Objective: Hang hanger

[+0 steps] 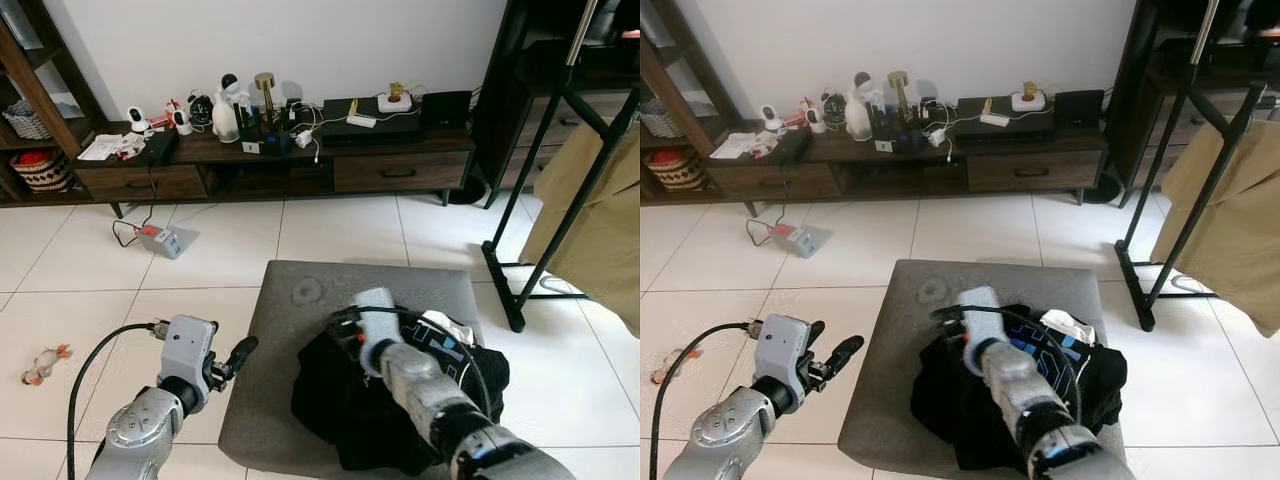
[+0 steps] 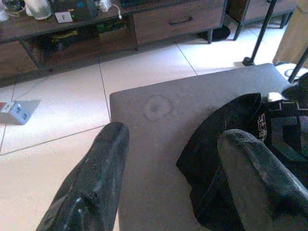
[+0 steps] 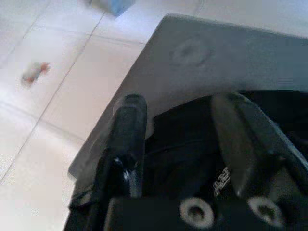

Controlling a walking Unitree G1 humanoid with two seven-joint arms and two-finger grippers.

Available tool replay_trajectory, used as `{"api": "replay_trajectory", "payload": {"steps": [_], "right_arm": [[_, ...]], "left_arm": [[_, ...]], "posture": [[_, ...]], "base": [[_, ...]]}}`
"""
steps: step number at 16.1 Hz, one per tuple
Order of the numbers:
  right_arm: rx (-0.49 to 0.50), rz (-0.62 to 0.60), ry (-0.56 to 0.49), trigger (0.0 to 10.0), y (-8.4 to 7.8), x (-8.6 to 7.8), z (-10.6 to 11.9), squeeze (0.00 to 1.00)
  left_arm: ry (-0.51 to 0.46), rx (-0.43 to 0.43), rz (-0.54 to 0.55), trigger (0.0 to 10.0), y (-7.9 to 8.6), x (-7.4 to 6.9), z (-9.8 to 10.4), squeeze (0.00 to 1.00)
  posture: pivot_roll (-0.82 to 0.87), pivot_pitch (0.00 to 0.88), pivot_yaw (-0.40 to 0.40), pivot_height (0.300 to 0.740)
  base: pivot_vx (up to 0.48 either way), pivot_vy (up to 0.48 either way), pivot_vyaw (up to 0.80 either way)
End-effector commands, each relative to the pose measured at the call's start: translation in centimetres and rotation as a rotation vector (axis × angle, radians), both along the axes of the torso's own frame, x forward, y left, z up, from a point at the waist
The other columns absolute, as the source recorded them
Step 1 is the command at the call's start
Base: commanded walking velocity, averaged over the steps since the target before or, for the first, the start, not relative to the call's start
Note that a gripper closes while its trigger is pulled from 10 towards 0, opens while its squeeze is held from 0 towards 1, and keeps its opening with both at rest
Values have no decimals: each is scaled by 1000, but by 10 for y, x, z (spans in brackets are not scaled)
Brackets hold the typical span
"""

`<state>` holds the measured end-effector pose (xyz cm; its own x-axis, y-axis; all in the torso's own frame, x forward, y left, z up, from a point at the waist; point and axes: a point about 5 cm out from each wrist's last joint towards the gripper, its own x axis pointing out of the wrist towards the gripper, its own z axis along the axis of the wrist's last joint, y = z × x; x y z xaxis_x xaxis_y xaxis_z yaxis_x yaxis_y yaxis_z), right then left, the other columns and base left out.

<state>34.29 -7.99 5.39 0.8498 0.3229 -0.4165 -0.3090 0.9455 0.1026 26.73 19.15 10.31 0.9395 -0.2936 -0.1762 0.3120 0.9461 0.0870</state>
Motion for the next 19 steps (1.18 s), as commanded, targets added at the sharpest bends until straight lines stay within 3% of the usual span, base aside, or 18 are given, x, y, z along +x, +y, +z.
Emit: {"api": "replay_trajectory", "payload": {"steps": [1,3,5,10,14,15,16,18,19], "right_arm": [[36,-150,-65,10000,-15,5,7,0],[26,-427,-79,10000,-58,4,1,0],[78,-656,14,10000,-95,-11,-18,0],[68,-795,0,10000,-122,-19,-21,0],[137,-957,107,10000,-139,-42,-44,0],[161,-976,116,10000,-141,-46,-47,627],[189,-1011,116,10000,-145,-49,-49,1000],[213,-1064,130,10000,-152,-58,-55,945],[240,-1079,157,10000,-153,-62,-60,0]], "left_arm": [[18,20,10,10000,6,-4,0,0],[32,36,8,10000,11,-10,-1,0],[43,57,6,10000,18,-16,3,0],[52,81,-1,10000,24,-24,11,0],[78,134,27,10000,41,-42,22,0],[85,142,30,10000,43,-45,23,0],[97,150,31,10000,46,-50,23,0],[109,164,35,10000,50,-56,26,0],[113,166,35,10000,50,-57,28,0]], "posture": [[101,181,82,740],[112,207,105,740],[132,240,133,740],[158,298,179,740],[230,375,231,740],[244,388,242,740],[253,397,249,740],[263,410,260,740],[266,413,265,740]], "base": [[0,0,0],[0,0,0],[0,0,0],[0,0,0],[0,0,0],[0,0,0],[0,0,0],[0,0,0],[0,0,0]]}}
